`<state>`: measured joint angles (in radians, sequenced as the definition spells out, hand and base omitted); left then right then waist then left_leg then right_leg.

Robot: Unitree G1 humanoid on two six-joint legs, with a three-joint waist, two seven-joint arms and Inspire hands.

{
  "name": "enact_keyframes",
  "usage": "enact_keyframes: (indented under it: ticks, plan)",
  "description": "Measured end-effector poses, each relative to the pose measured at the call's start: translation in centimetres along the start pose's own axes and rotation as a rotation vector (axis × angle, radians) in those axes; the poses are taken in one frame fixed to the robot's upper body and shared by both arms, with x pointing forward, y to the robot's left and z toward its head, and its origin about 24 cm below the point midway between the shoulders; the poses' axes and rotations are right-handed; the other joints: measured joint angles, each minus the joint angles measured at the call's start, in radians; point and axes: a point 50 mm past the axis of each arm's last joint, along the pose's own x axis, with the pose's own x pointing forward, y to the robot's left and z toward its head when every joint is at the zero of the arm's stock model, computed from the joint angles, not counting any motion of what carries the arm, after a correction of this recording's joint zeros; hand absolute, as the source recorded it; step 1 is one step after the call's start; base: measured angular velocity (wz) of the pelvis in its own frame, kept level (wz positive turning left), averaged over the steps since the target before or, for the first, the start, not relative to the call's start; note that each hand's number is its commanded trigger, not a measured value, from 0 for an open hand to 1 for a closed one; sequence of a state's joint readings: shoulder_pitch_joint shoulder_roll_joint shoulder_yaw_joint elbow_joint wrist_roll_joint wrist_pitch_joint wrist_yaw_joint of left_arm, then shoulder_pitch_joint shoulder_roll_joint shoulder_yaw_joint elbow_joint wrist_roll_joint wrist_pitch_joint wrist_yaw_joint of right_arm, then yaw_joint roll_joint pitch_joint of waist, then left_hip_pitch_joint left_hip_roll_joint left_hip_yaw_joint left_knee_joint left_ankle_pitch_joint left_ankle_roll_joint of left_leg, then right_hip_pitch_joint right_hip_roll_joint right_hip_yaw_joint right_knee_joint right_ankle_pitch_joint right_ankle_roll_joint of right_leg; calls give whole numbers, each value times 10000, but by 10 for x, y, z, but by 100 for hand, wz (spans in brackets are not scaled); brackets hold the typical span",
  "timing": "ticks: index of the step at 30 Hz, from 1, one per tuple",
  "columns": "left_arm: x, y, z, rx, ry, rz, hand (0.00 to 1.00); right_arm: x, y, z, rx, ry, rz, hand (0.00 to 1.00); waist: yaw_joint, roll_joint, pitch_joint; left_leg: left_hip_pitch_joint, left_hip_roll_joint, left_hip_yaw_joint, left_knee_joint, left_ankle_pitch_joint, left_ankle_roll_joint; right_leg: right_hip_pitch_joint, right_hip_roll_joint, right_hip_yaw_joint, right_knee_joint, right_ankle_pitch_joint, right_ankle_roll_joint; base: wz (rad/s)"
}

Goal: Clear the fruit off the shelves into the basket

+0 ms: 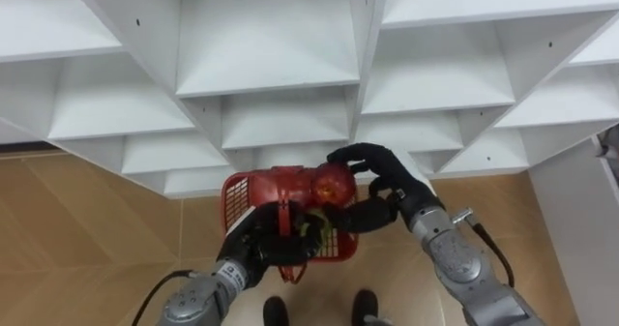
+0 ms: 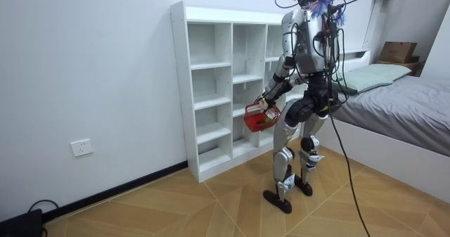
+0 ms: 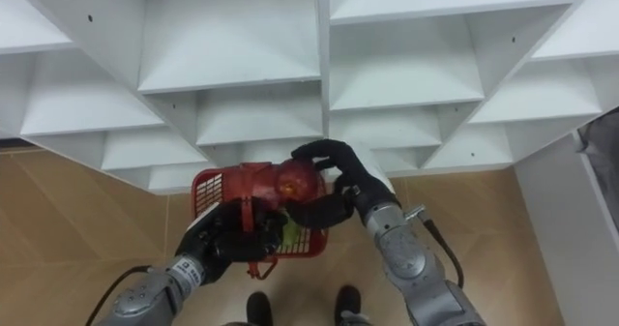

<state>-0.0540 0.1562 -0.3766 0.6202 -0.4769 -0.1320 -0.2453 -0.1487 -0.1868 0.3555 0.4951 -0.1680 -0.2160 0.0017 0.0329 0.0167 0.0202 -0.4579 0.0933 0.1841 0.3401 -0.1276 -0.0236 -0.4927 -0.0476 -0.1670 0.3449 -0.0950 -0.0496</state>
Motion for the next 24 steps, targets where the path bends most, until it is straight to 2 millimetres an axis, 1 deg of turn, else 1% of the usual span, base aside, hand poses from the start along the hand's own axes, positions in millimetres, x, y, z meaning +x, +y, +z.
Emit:
enact_keyframes:
  ticks: [4, 22, 23, 24]
  plan:
    - [0, -1, 0, 11, 16, -46, 100, 0, 4, 0, -40, -19, 299, 100, -9, -2, 1, -3, 0, 1, -15, 0, 0, -6, 0, 2, 1, -1, 0, 0]
    - [-2, 3, -1, 181, 105, -57, 100, 0, 6, 0, -40, -15, 684, 100, -35, -9, 27, -21, 5, 3, -15, -7, 2, -17, 0, -1, -8, -8, 7, 0]
    - [-2, 3, -1, 180, 104, -58, 100, 0, 5, 0, -42, -14, 687, 96, -39, -9, 27, -25, 6, 3, -15, -7, 2, -21, 0, -1, -8, -8, 7, 0]
    - [-2, 3, -1, 181, 99, -60, 100, 0, 6, 0, -43, -13, 721, 73, -43, -9, 27, -36, 7, 3, -14, -8, 2, -33, 0, 1, -7, -8, 7, 0]
